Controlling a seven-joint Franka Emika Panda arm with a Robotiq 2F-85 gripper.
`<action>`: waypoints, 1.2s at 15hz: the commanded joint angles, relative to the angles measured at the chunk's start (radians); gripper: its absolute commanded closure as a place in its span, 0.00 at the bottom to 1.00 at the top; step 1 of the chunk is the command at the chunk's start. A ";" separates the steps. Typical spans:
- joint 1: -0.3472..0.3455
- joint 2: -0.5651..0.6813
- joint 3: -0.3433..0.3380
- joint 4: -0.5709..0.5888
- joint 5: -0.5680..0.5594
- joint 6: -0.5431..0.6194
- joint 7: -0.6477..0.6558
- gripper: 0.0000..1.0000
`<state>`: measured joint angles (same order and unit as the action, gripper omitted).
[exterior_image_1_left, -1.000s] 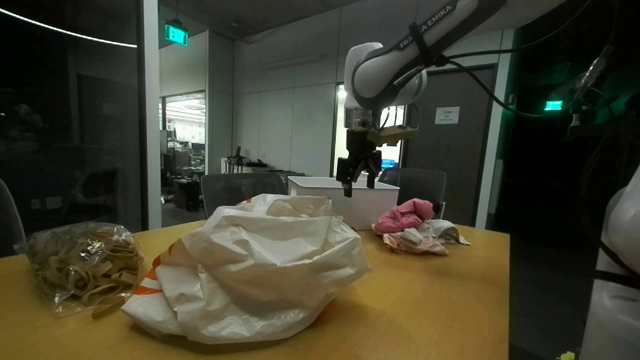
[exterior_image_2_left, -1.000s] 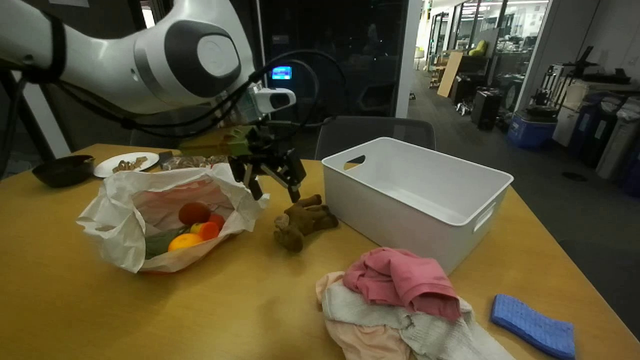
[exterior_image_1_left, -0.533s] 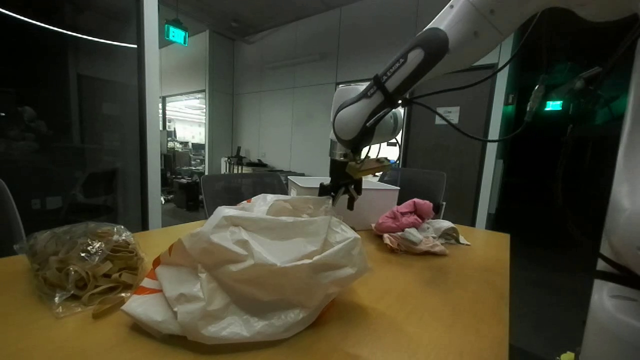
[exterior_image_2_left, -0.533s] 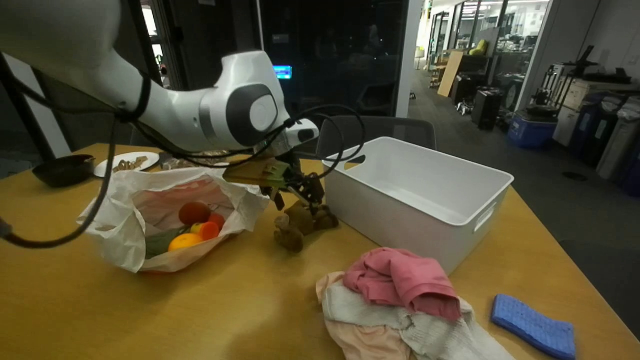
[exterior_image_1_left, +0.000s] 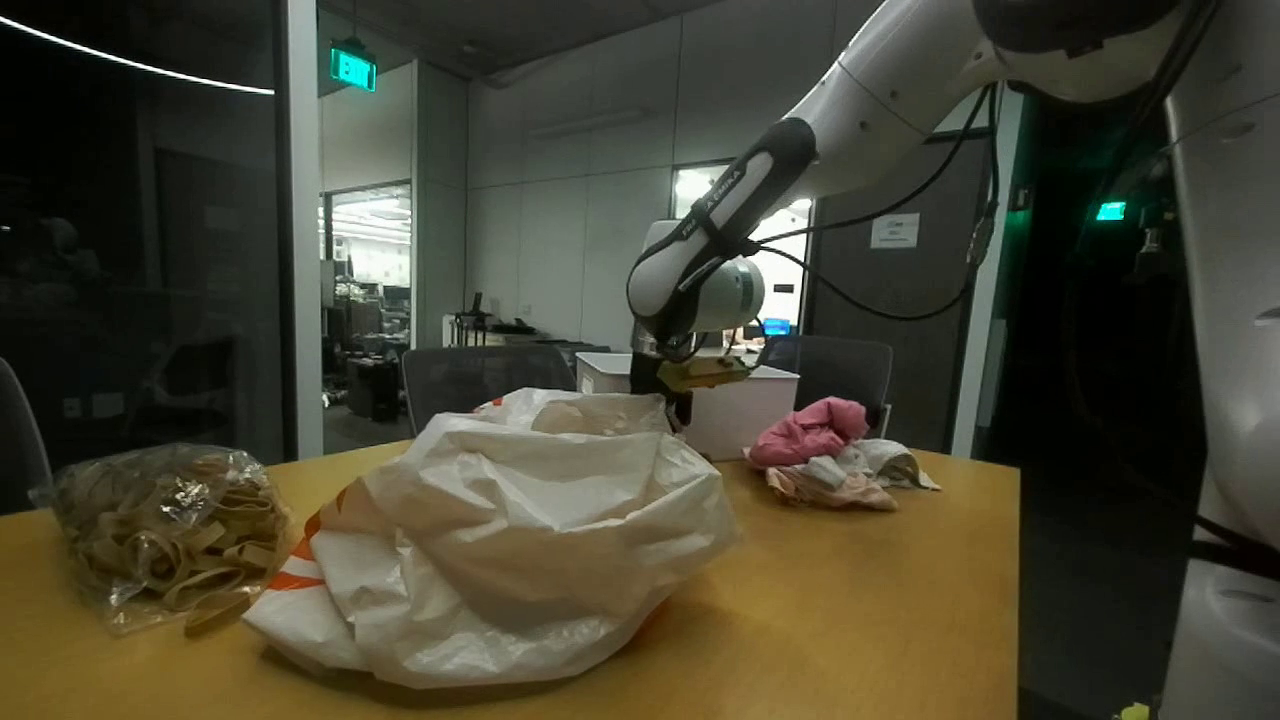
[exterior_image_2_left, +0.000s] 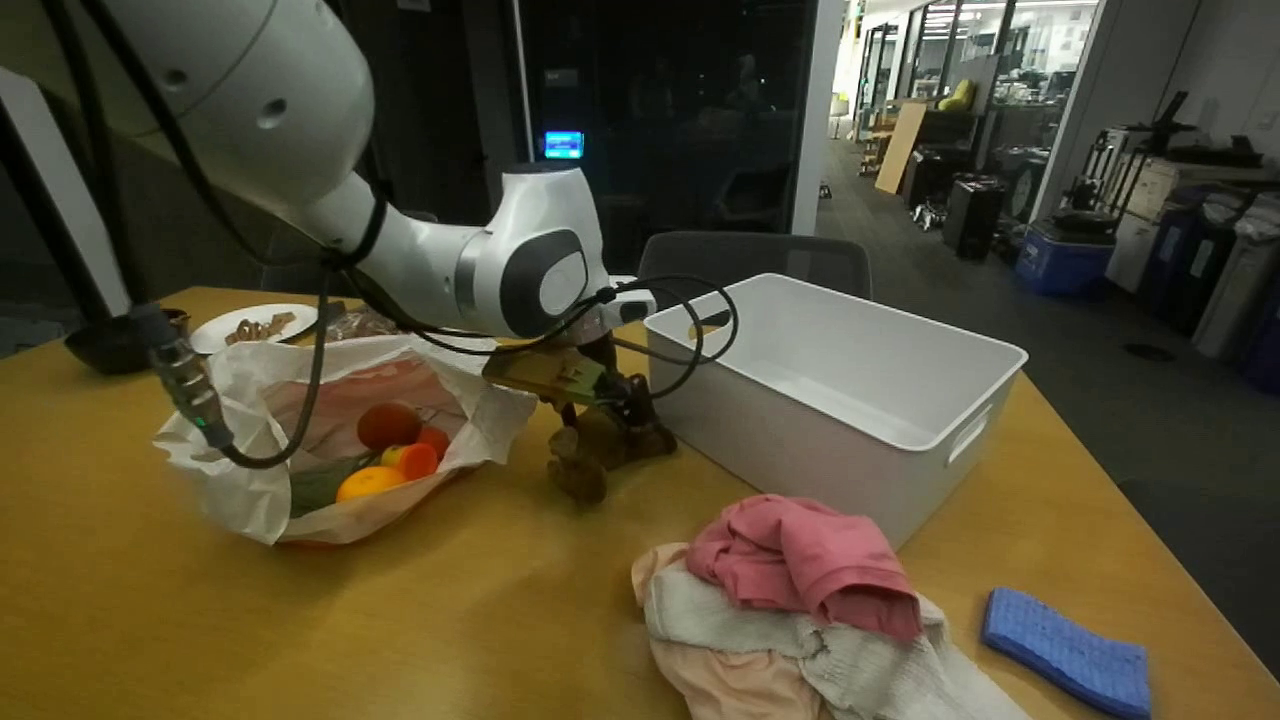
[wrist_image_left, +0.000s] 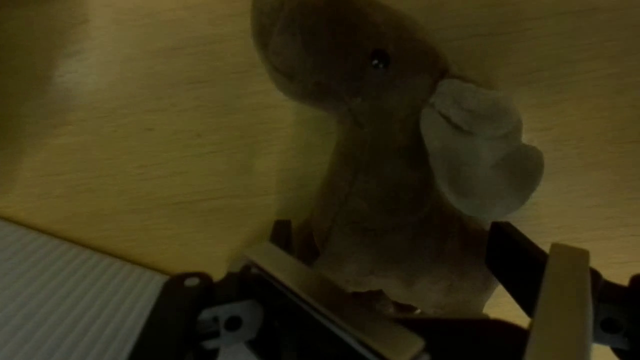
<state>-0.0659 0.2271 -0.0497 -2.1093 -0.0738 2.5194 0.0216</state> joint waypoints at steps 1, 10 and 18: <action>-0.013 0.071 0.010 0.072 0.068 -0.032 -0.060 0.25; 0.003 0.029 -0.019 0.066 0.023 -0.152 -0.026 0.84; 0.035 -0.203 -0.039 -0.055 -0.224 -0.373 0.160 0.90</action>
<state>-0.0539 0.1527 -0.0779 -2.0844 -0.2061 2.2291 0.1102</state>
